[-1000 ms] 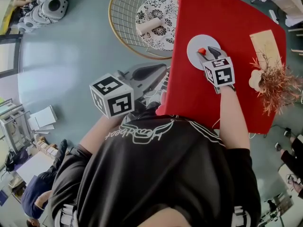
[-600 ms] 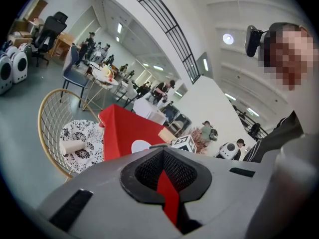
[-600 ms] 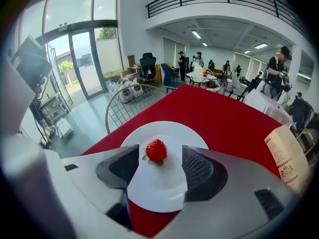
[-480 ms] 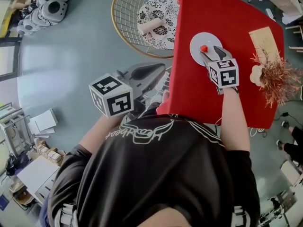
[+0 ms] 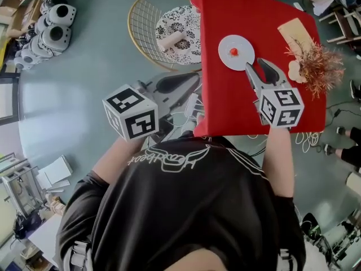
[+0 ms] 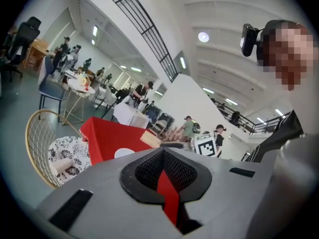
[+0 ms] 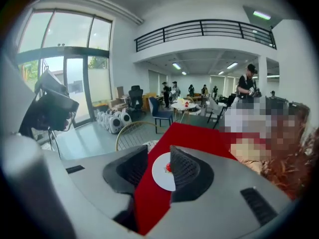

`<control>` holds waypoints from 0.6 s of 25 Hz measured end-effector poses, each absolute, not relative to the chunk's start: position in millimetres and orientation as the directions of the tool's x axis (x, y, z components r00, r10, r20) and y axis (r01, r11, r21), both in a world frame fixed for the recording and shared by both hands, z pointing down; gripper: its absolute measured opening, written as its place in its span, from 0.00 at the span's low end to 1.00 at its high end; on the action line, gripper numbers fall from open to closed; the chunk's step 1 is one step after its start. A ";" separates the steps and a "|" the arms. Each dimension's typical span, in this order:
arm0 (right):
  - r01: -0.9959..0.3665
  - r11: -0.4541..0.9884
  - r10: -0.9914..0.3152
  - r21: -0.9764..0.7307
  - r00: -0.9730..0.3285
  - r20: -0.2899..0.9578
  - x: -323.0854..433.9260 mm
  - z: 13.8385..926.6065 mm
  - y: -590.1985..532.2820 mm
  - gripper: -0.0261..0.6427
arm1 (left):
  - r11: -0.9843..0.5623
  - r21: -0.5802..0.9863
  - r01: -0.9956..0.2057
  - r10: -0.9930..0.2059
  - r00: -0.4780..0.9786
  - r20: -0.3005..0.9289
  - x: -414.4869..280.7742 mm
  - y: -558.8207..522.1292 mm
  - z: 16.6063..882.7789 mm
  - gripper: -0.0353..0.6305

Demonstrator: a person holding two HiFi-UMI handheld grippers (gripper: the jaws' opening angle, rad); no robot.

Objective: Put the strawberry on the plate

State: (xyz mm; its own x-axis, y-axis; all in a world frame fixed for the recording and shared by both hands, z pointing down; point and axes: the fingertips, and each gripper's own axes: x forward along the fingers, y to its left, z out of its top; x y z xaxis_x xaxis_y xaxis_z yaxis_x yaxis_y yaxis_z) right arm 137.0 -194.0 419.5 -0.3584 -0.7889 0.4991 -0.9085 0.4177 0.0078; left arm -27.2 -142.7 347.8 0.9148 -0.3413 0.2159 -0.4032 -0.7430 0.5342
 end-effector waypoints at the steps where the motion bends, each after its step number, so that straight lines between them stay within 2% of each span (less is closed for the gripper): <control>1: -0.915 0.402 -0.815 0.022 -0.347 0.465 135.5 402.8 -184.7 0.19 | -0.760 0.520 -0.389 -0.331 0.921 0.206 -27.8 -139.4 343.7 0.06; 3: -0.925 0.380 -0.857 0.022 -0.343 0.385 129.0 369.2 -163.7 0.11 | -0.785 0.502 -0.363 -0.309 0.932 0.190 -29.6 -130.7 337.5 0.06; 5: -0.921 0.390 -0.876 0.005 -0.369 0.309 116.8 339.1 -139.9 0.07 | -0.801 0.496 -0.336 -0.287 0.942 0.175 -31.1 -121.4 332.4 0.06; 9: -0.882 0.471 -0.861 0.010 -0.458 0.222 83.2 302.9 -99.4 0.05 | -0.831 0.467 -0.303 -0.259 0.953 0.158 -34.1 -110.7 323.2 0.06; 15: -0.826 0.561 -0.805 -0.054 -0.560 0.195 59.4 293.8 -64.2 0.05 | -0.864 0.429 -0.263 -0.221 0.964 0.145 -20.8 -91.8 311.5 0.06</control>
State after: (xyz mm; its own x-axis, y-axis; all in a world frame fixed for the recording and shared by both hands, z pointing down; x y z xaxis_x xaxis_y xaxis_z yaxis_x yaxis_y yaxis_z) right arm 59.4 -64.2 293.8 -0.5598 -0.8053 0.1950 -0.8260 0.5611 -0.0537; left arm -20.8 -91.8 311.5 0.9644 -0.2214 0.1446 -0.2627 -0.8643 0.4288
